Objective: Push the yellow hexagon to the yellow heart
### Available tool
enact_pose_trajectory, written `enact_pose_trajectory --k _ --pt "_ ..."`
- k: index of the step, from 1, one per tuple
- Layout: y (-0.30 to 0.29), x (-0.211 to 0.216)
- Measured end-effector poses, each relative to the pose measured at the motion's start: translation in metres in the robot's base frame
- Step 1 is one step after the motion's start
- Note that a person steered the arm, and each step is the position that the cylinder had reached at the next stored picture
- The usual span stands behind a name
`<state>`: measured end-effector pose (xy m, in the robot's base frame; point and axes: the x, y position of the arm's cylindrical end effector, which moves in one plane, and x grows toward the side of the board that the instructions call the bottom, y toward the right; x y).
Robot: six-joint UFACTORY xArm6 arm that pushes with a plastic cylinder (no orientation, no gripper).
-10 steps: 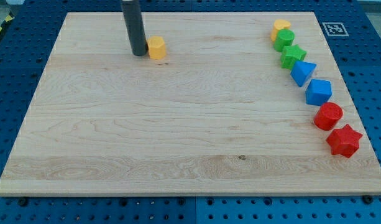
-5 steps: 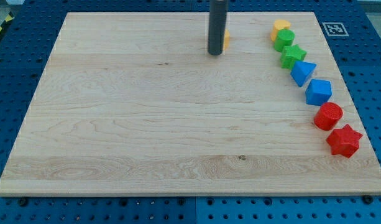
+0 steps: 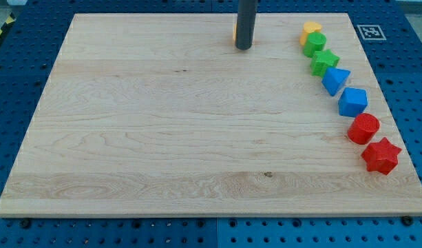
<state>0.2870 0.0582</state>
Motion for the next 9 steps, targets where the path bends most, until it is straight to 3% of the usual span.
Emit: enact_pose_trajectory --k 5,7,9 --pt "-0.051 -0.033" --pt "-0.039 -0.064" --pt "0.006 -0.062"
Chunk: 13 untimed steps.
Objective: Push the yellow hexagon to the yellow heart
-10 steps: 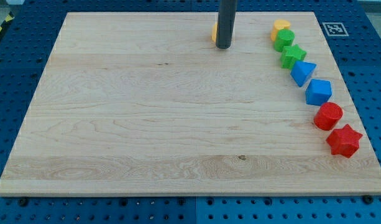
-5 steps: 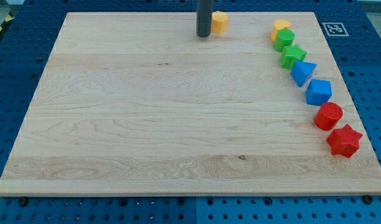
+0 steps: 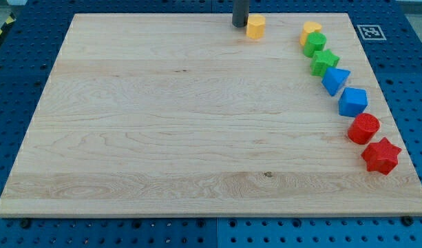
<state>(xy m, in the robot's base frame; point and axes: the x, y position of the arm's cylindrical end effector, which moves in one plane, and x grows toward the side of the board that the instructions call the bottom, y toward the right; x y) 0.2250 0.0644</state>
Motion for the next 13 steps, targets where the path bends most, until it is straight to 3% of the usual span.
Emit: enact_pose_trajectory --k 2,6,9,11,13 --pt "0.003 0.058" --pt "0.086 0.029" --pt "0.060 0.054" --pt "-0.002 -0.020" --pt "0.013 -0.024"
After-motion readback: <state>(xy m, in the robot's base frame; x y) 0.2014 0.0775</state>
